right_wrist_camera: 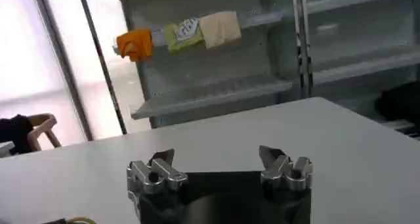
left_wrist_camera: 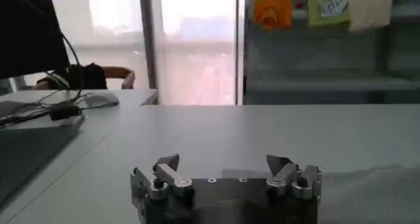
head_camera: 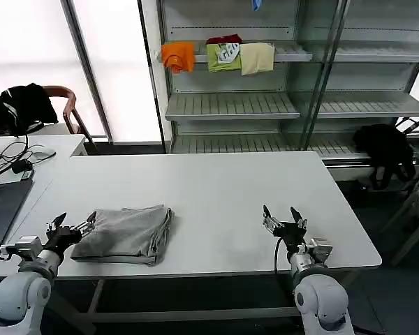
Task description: Fold and organize the clothes.
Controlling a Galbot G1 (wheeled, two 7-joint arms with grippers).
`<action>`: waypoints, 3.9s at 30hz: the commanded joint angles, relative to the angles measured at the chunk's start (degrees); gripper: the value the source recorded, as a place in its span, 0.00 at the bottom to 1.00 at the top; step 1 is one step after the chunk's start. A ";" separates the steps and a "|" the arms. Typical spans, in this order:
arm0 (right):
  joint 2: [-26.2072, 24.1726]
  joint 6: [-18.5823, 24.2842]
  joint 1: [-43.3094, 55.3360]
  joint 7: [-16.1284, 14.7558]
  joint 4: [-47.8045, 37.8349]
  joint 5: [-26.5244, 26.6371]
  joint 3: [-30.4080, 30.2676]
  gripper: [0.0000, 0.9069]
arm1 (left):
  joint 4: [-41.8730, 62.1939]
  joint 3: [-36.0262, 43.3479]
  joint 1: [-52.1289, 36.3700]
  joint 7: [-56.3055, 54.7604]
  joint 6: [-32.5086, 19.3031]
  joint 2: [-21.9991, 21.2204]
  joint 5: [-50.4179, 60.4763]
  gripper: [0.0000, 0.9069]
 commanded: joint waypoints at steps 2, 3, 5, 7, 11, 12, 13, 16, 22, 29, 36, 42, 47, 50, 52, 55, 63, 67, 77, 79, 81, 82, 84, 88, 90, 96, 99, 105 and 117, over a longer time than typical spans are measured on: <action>-0.10 -0.07 -0.37 0.20 0.37 -0.23 0.04 1.00 | 4.94 -2.35 0.18 1.02 1.54 -0.22 -2.56 1.00; -0.15 -0.08 -0.48 0.22 0.36 -0.23 0.16 1.00 | 4.73 -2.20 0.30 0.97 1.79 -0.54 -2.91 1.00; -0.20 -0.08 -0.56 0.25 0.37 -0.20 0.34 1.00 | 4.44 -1.95 0.72 0.80 1.97 -0.98 -3.08 1.00; -0.25 -0.13 -0.56 0.24 0.43 -0.15 0.57 1.00 | 3.98 -1.82 1.13 0.45 2.44 -1.59 -3.22 1.00; -0.30 -0.55 -0.54 0.38 0.49 -0.08 0.68 1.00 | 2.98 -1.59 2.26 -0.16 2.87 -2.75 -3.20 1.00; -0.27 -0.69 -0.55 0.47 0.46 -0.10 0.62 1.00 | 3.00 -1.53 2.46 -0.18 2.82 -2.93 -2.97 1.00; -0.26 -0.74 -0.55 0.50 0.45 -0.09 0.60 1.00 | 3.09 -1.50 2.49 -0.22 2.79 -3.04 -2.71 1.00; -0.12 -0.80 -0.60 0.57 0.36 -0.10 0.50 1.00 | 3.49 -1.38 2.65 -0.22 2.63 -3.19 -2.40 1.00; -0.02 -0.77 -0.80 0.64 0.35 -0.10 0.49 1.00 | 3.15 -1.04 3.25 0.16 1.60 -3.52 -2.14 1.00; 0.08 -0.73 -1.09 0.86 0.66 -0.10 0.63 1.00 | 2.92 0.08 3.89 1.00 -0.82 -4.01 -0.11 0.41; 0.23 -0.81 -1.39 1.24 1.26 -0.12 0.72 1.00 | 2.33 0.98 4.20 1.72 -0.18 -4.72 0.49 0.01; 0.10 -0.81 -1.72 1.29 1.63 -0.09 1.08 1.00 | 1.85 0.99 4.10 1.53 0.43 -5.12 -0.64 0.01; 0.18 -0.77 -1.97 1.44 1.82 -0.10 1.13 1.00 | 1.59 0.95 4.05 1.73 -2.00 -5.30 -1.00 0.00; 0.20 -0.79 -1.99 1.50 2.04 -0.10 1.08 1.00 | 1.24 0.73 3.99 1.82 -3.54 -5.46 -0.98 0.00; 0.24 -0.78 -1.99 1.51 2.18 -0.09 1.10 1.00 | 0.92 0.05 3.94 2.30 -5.16 -5.32 -0.97 0.00; 0.13 -0.69 -2.11 1.44 2.44 -0.02 1.31 1.00 | 0.49 -2.25 3.27 3.18 -6.65 -4.31 1.02 0.00; -0.73 -0.65 -2.12 1.50 2.36 1.09 2.01 1.00 | 1.96 -12.58 0.10 9.40 -10.16 7.25 20.47 0.00; -0.37 -0.40 -1.88 1.48 1.55 1.15 1.44 1.00 | 2.91 -16.74 -2.14 11.94 -10.40 13.67 27.36 0.01; 0.84 -0.07 -0.88 1.58 -0.34 0.75 -0.82 1.00 | -0.79 -15.26 -5.55 14.31 -6.78 20.79 29.91 0.02; 1.15 0.12 -0.97 1.49 -0.60 0.62 -1.04 1.00 | -3.47 -13.51 -4.23 14.33 -6.37 19.76 29.95 0.02; 1.23 0.34 -1.18 1.47 -0.81 0.50 -1.02 1.00 | -5.00 -12.46 -2.96 14.20 -5.98 18.07 30.69 0.02; 1.17 0.51 -1.46 1.42 -0.90 0.48 -0.95 1.00 | -6.61 -11.41 -1.91 14.16 -6.16 16.11 31.88 0.02; 1.01 0.88 -1.77 1.42 -1.06 0.49 -0.73 1.00 | -8.71 -9.02 -0.10 13.68 -6.31 13.65 33.89 0.02; 0.76 1.41 -2.74 1.29 -1.19 0.59 0.22 1.00 | -11.56 0.41 5.67 11.85 -9.36 2.72 43.50 0.03; 0.58 1.54 -3.05 1.30 -1.13 0.59 0.58 1.00 | -10.71 4.21 6.68 9.85 -10.00 -1.65 45.89 0.03; -0.21 1.49 -3.79 1.35 -0.40 0.89 1.85 1.00 | -10.47 17.15 5.55 4.78 -8.24 -10.11 49.10 0.03; -0.47 1.47 -4.11 1.33 0.10 0.99 2.16 1.00 | -11.86 19.45 2.77 4.23 -5.98 -10.01 46.73 0.03; -0.55 1.26 -4.12 1.39 0.87 1.16 2.41 1.00 | -9.90 25.09 -4.16 1.52 -4.26 -7.81 35.34 0.03; -0.02 -0.01 -3.73 1.50 2.56 0.55 2.24 1.00 | -1.40 43.09 -9.61 -0.89 -12.77 -9.91 31.38 1.00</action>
